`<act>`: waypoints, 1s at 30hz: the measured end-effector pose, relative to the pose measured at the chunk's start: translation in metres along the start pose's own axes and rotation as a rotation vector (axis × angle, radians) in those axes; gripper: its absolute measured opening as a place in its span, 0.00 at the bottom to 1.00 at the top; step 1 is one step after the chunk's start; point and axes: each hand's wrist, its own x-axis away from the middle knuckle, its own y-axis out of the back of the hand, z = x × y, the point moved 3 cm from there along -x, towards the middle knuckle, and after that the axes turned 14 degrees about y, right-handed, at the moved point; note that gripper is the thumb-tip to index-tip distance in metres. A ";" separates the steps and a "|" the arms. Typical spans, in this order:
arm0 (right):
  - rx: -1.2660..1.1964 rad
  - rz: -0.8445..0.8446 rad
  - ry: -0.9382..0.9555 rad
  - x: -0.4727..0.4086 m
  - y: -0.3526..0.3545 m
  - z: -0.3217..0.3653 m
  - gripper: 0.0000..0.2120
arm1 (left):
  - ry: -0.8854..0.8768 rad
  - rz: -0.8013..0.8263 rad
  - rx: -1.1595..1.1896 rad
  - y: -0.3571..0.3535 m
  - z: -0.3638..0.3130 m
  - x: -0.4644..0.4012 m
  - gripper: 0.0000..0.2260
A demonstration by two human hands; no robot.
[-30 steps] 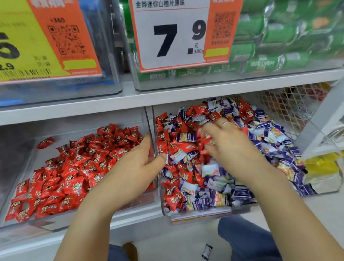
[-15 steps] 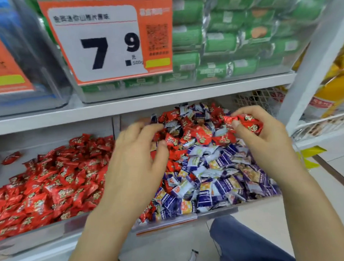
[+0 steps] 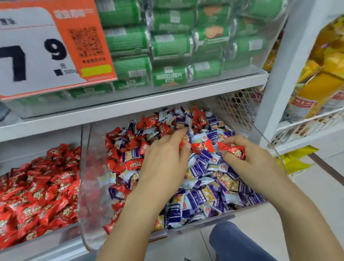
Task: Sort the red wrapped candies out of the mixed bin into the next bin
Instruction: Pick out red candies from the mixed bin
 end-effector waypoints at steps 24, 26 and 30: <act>-0.185 -0.126 0.199 0.000 0.005 0.020 0.14 | 0.221 -0.185 0.036 0.025 0.006 0.004 0.07; -0.182 -0.077 0.217 0.000 -0.002 0.027 0.15 | 0.382 -0.199 -0.114 0.035 0.032 0.000 0.09; -0.129 -0.037 0.209 -0.002 -0.012 0.030 0.14 | 0.430 -0.167 -0.159 0.037 0.056 -0.001 0.12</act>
